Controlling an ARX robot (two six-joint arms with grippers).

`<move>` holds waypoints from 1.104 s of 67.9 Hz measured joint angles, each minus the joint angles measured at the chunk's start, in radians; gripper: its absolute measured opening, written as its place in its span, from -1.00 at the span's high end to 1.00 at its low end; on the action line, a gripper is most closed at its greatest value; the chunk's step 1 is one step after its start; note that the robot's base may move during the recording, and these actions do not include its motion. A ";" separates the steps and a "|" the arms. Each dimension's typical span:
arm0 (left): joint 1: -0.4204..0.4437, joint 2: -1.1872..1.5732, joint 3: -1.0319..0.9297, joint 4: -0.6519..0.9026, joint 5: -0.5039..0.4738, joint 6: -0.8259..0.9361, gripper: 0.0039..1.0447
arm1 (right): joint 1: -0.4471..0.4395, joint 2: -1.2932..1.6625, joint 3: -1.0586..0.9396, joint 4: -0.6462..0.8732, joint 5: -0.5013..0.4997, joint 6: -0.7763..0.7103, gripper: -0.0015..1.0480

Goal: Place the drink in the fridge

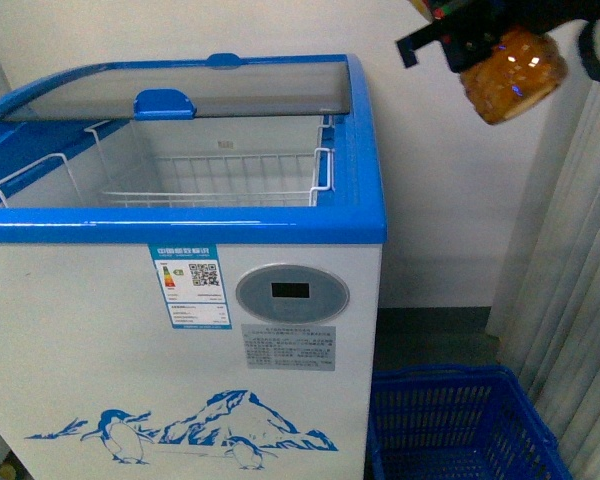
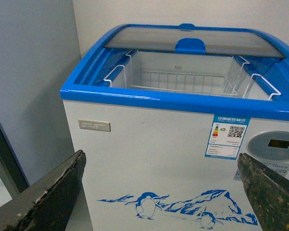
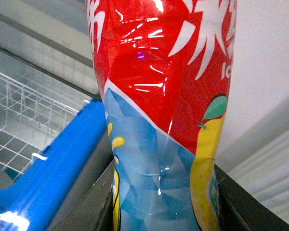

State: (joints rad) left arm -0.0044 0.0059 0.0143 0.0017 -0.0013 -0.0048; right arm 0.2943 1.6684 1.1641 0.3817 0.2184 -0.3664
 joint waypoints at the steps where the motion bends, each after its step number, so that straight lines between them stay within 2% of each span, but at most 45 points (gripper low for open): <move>1: 0.000 0.000 0.000 0.000 0.000 0.000 -0.85 | 0.004 0.008 0.013 -0.006 0.000 -0.007 0.23; 42: 0.000 0.000 0.000 0.000 0.000 0.000 -0.85 | 0.211 0.466 0.708 -0.242 -0.047 -0.246 0.23; 56: 0.000 0.000 0.000 0.000 0.000 0.000 -0.85 | 0.250 0.590 0.853 -0.293 -0.055 -0.298 0.23; 75: 0.000 0.000 0.000 0.000 0.000 0.000 -0.85 | 0.266 0.711 0.946 -0.306 -0.111 -0.391 0.23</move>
State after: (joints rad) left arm -0.0044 0.0059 0.0143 0.0017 -0.0013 -0.0048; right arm 0.5602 2.3791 2.1105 0.0761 0.1070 -0.7570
